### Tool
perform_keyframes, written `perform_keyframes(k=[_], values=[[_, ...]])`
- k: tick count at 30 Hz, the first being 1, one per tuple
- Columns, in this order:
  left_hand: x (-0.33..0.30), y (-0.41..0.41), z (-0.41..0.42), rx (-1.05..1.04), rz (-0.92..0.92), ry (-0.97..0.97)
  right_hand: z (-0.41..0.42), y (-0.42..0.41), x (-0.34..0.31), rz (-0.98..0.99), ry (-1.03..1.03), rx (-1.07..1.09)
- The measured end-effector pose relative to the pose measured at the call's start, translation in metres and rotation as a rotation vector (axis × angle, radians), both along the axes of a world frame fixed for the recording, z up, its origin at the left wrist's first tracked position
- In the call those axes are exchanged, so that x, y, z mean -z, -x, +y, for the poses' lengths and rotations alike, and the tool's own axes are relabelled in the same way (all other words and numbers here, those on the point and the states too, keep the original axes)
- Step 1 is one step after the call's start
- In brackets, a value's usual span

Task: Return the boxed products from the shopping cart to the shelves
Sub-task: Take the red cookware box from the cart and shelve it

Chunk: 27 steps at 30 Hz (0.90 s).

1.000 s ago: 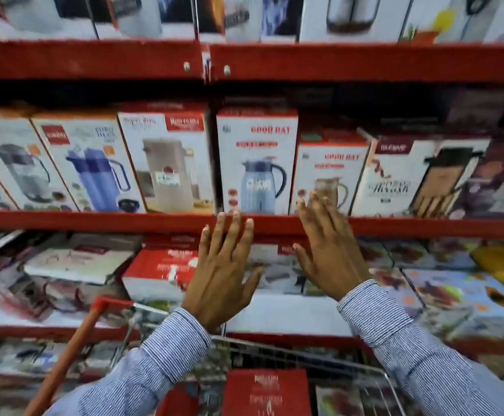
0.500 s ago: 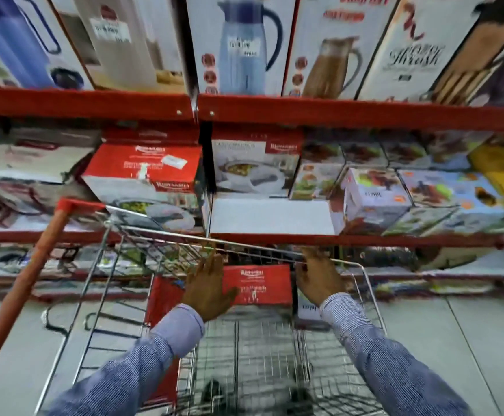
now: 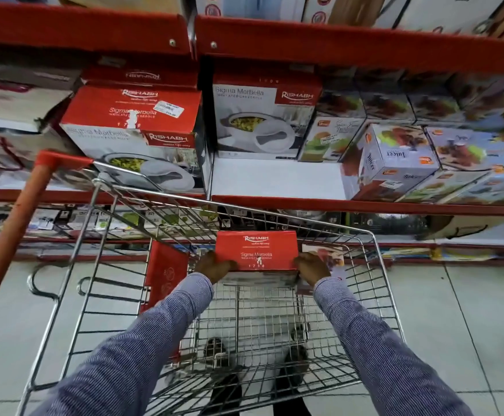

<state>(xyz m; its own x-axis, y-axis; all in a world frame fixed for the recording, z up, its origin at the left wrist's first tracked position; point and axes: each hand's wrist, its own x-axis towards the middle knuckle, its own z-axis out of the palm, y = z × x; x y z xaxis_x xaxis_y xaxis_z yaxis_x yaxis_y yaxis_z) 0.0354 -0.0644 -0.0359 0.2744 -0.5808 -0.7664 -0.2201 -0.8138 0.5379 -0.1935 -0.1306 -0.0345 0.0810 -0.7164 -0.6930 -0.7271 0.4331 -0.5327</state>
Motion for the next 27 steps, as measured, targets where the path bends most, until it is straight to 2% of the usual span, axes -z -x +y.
perform_keyframes(k=[7,10,16,21,27], values=[[-0.038,-0.017,0.029,-0.107,-0.092,0.173,0.013,0.011,-0.053,-0.154,0.162,0.219],[-0.072,-0.024,0.038,-0.192,-0.153,0.299,0.014,0.016,-0.089,-0.207,0.311,0.221],[-0.166,-0.032,0.042,-0.244,-0.387,0.562,-0.001,0.019,-0.168,-0.317,0.51,0.22],[-0.226,-0.029,0.027,-0.253,-0.326,0.757,-0.019,0.017,-0.229,-0.411,0.662,0.255],[-0.261,-0.024,0.0,-0.162,-0.414,0.871,-0.044,0.017,-0.265,-0.466,0.75,0.246]])
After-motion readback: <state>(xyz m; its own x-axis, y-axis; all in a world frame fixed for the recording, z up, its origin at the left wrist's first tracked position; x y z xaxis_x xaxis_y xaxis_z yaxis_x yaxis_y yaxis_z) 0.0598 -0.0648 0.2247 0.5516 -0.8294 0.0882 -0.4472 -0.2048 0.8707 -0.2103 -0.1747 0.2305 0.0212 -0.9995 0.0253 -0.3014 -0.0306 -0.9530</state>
